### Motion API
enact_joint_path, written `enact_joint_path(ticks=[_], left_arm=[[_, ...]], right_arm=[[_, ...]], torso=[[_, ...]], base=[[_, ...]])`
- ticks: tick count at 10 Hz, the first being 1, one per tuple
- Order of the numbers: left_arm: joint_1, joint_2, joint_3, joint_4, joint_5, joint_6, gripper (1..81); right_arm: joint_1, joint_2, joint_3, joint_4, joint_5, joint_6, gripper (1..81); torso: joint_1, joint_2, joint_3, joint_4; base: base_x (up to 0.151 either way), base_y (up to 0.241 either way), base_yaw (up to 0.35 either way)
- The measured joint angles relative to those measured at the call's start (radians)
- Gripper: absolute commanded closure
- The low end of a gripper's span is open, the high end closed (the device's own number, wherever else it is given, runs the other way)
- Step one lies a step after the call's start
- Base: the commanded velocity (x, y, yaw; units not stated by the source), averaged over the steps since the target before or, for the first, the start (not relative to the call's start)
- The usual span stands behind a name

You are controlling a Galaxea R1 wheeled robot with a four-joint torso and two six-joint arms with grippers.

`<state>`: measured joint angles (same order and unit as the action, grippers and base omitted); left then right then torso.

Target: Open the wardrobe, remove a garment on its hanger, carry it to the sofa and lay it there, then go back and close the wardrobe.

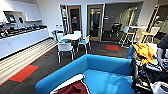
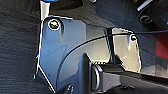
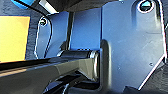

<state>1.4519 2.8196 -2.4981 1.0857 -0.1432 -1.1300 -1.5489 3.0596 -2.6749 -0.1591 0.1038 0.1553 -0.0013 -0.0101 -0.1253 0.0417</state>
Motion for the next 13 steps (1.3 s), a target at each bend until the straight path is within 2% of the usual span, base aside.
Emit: enact_joint_path(ticks=[8, 13], left_arm=[[-0.004, 0.012, -0.004, 0.005, -0.006, 0.001, 1.0], [0.0, 0.012, -0.004, 0.005, -0.004, 0.003, 1.0]], right_arm=[[-0.008, 0.007, -0.016, 0.0, -0.002, -0.001, 1.0], [-0.005, 0.007, -0.016, 0.0, -0.002, -0.001, 1.0]], torso=[[0.0, -0.001, 0.001, 0.0], [0.001, -0.002, 0.001, 0.0]], base=[[-0.121, 0.0, 0.0], [-0.015, 0.0, 0.0]])
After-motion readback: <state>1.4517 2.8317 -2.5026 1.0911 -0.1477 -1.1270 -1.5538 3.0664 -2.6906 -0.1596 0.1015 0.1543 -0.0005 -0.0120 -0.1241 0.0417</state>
